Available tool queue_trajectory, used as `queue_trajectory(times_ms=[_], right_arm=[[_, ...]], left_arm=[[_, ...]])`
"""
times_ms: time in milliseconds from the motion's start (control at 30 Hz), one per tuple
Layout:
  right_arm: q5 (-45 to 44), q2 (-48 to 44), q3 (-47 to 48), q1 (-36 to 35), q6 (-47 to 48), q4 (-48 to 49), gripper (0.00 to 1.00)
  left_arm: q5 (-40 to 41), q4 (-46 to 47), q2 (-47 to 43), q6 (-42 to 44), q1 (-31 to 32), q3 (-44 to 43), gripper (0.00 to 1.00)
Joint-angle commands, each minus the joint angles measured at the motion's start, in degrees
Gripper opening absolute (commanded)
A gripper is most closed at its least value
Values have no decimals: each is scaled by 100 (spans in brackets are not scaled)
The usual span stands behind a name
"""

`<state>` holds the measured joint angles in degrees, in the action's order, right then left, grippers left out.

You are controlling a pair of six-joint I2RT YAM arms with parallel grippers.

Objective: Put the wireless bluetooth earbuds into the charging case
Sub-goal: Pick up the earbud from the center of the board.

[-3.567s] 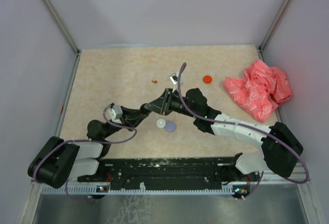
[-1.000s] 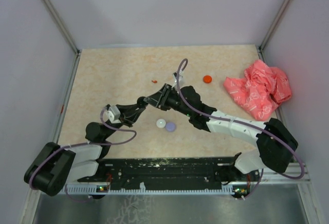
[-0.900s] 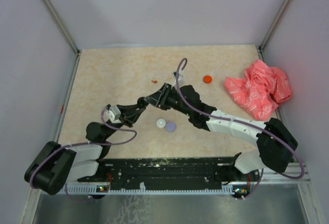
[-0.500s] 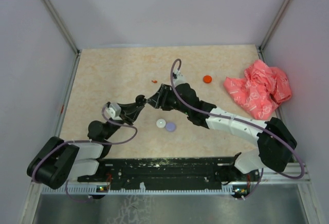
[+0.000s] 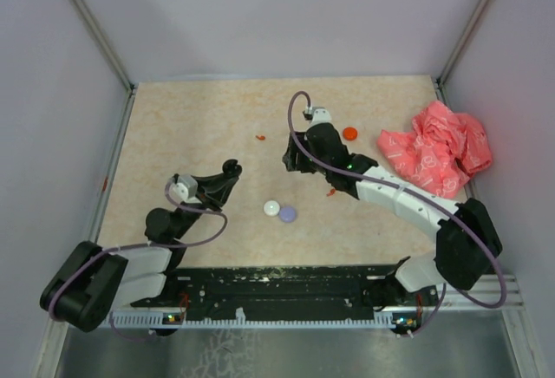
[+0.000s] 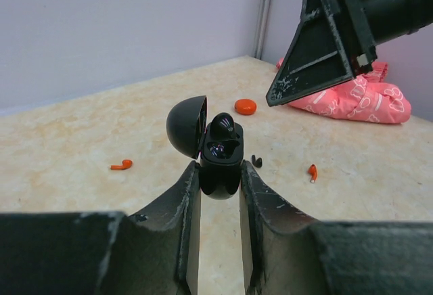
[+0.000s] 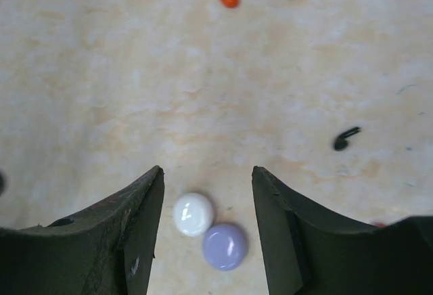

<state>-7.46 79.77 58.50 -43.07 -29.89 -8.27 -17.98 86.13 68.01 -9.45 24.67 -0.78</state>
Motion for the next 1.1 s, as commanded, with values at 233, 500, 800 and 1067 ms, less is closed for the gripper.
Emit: queue_trajectory(times_ms=[233,500,800,1067], right_arm=[[-218,979,92,902,1426,-91,53],[-33,1958,517,1235,1714,-121,52],[306,2414,603,1336,1537,-42,52],[633,2514,690,1336,1381,-180,52]], left_arm=[[60,-1395,-832,421,11,-182,0],[-84,-1502,-789,529,7,-239,0],[-279,-1453,-662,516,6,-300,0],[-314,-1419,-649,498,9,-298,0]])
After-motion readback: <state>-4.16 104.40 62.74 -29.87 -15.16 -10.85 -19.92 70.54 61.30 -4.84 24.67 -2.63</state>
